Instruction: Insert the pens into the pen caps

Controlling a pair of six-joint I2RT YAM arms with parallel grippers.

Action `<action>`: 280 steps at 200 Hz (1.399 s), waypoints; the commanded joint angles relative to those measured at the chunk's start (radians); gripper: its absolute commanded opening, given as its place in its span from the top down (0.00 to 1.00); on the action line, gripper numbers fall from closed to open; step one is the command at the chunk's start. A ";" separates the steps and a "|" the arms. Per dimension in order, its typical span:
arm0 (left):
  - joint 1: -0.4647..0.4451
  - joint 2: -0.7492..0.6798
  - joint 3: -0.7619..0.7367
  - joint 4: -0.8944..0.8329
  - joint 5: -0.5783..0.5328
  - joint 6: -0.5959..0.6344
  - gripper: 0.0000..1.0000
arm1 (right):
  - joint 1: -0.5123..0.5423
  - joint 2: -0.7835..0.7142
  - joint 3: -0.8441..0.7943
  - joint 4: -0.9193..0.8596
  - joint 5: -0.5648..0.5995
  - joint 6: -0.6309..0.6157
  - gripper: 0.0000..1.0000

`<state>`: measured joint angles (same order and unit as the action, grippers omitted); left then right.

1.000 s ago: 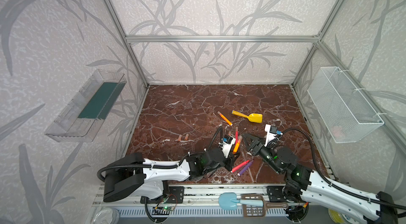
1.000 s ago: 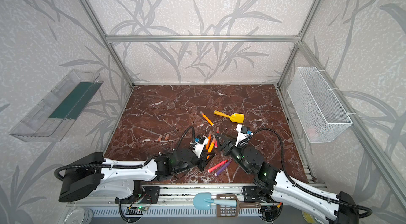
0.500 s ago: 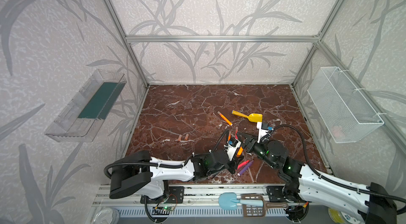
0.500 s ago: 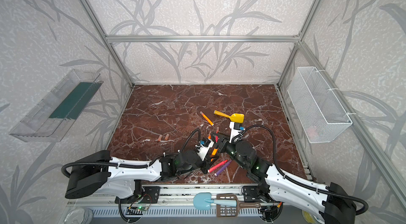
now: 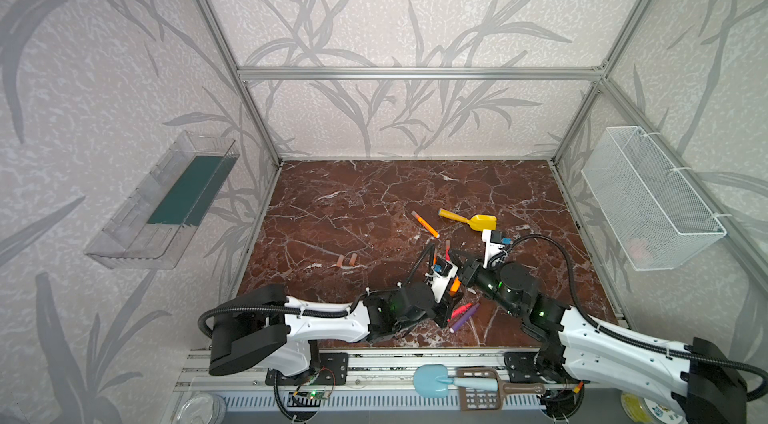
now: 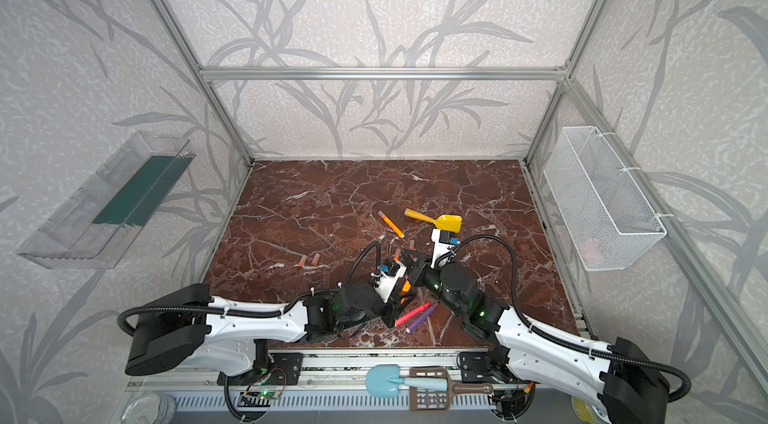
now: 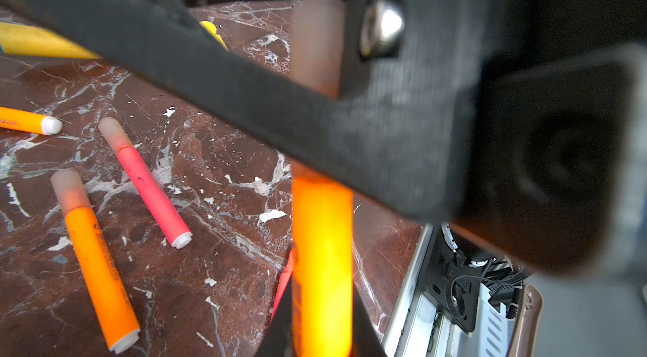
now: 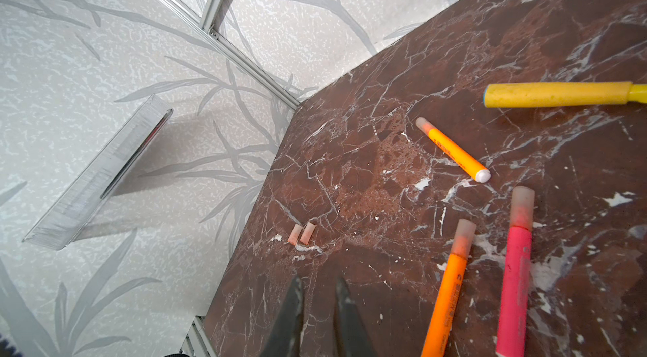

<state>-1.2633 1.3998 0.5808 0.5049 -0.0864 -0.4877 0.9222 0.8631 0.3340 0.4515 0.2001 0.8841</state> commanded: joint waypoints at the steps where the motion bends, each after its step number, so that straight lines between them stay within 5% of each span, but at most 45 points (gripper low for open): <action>1: 0.002 -0.031 0.009 0.005 -0.026 0.018 1.00 | 0.006 -0.014 0.038 0.010 -0.067 -0.015 1.00; 52: 0.070 -0.103 0.017 -0.039 -0.002 0.011 1.00 | 0.015 0.015 0.006 0.071 -0.144 -0.004 1.00; 154: 0.266 -0.202 0.081 -0.112 0.164 0.016 1.00 | 0.215 0.125 0.011 0.173 -0.111 -0.088 1.00; 226: 0.263 -0.276 0.052 -0.116 -0.262 0.115 1.00 | 0.363 0.239 0.078 0.000 0.093 0.136 1.00; 280: 0.269 -0.301 0.067 -0.140 -0.170 0.103 1.00 | 0.388 0.251 0.039 0.105 0.154 0.079 1.00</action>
<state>-1.0908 1.1439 0.5751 0.1310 0.0834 -0.2867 1.1915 1.1152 0.4286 0.6422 0.5606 0.9634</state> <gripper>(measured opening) 0.166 0.157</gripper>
